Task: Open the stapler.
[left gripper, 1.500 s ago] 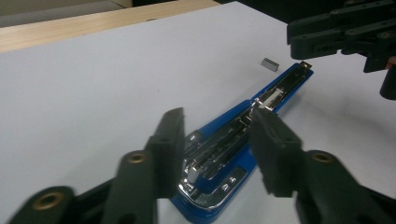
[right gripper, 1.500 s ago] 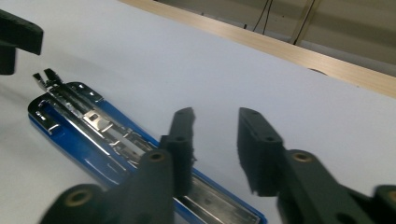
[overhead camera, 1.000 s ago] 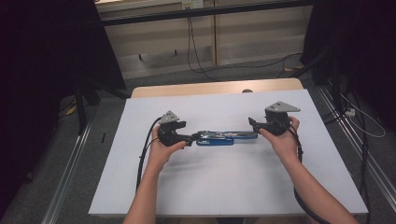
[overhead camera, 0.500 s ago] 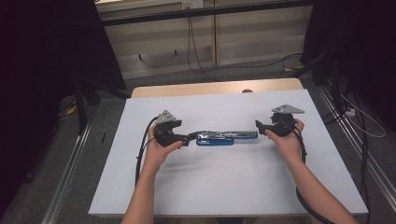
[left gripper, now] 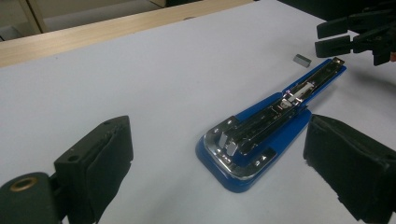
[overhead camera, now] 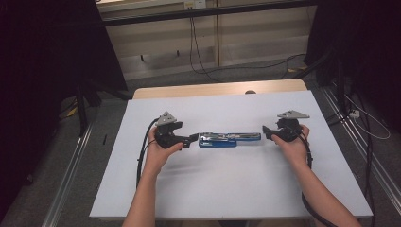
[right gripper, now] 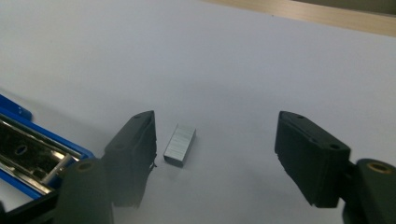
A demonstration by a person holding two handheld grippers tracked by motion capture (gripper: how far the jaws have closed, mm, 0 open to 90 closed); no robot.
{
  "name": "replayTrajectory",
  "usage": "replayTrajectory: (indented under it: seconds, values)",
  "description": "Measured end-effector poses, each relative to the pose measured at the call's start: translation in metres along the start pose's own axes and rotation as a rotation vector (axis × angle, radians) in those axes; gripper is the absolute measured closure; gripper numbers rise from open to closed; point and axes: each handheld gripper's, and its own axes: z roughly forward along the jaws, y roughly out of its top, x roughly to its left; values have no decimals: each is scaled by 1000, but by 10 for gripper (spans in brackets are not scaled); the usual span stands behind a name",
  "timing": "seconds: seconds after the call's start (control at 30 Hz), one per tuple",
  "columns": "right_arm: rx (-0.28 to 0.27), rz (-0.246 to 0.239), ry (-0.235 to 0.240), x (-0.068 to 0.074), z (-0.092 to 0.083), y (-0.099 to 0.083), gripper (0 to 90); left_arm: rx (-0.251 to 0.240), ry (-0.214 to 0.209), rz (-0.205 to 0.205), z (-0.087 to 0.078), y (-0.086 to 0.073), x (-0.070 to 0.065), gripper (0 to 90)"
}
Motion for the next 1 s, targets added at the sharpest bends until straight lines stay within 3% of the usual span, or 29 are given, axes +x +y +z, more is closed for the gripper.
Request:
replayTrajectory:
  seconds: [0.63,1.0]
  values:
    - [59,-13,53,8,10,-1,630,-2,10,-3,-1,-1,2,84]
    - [104,-5,61,12,16,2,725,3,13,-3,-2,-1,3,84]
